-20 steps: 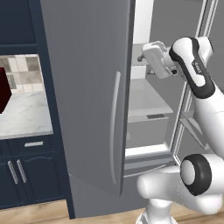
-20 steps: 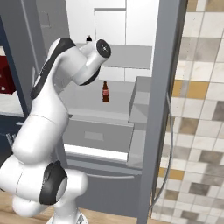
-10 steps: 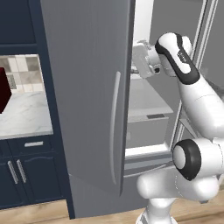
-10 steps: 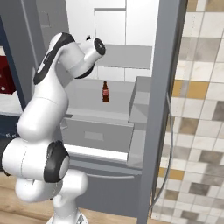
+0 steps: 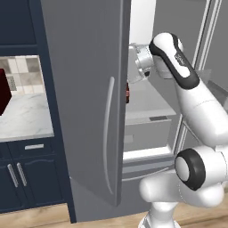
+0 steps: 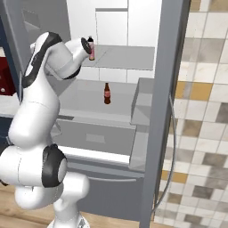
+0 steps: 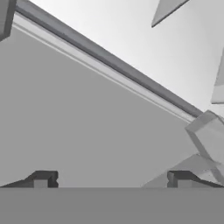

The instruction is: Open the fridge, grab two sodas, and place both sodas inside the bowl with ice on the dining counter.

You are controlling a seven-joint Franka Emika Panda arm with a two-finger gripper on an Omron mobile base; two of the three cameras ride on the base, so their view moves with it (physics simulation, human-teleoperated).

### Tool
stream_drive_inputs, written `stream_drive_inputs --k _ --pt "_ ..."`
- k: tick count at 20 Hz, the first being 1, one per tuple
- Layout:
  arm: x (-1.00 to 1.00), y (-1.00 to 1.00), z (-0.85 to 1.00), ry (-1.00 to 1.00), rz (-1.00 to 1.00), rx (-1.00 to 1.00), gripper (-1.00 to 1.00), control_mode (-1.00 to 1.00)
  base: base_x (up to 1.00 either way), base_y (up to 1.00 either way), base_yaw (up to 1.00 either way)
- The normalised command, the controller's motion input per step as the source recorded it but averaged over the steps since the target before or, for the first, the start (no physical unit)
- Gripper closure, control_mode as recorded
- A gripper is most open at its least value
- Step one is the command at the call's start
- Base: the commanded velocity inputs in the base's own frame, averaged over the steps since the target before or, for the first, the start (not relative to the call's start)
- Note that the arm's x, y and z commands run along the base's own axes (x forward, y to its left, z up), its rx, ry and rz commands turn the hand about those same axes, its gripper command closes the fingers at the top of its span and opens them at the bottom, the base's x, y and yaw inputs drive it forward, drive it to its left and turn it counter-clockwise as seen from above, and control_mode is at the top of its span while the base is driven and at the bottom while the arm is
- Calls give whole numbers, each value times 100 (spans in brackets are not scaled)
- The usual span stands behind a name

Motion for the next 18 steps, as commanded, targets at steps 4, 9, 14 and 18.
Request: stream_drive_inputs --k 4,9,14,18 --pt "-53 85 0 0 18 -2 -100 -100 0 0 0" --pt "-16 88 0 0 14 0 -100 -100 0 0 0" --pt "-6 84 0 0 12 0 -100 -100 0 0 0" --pt "-5 79 0 0 10 0 -100 -100 0 0 0"
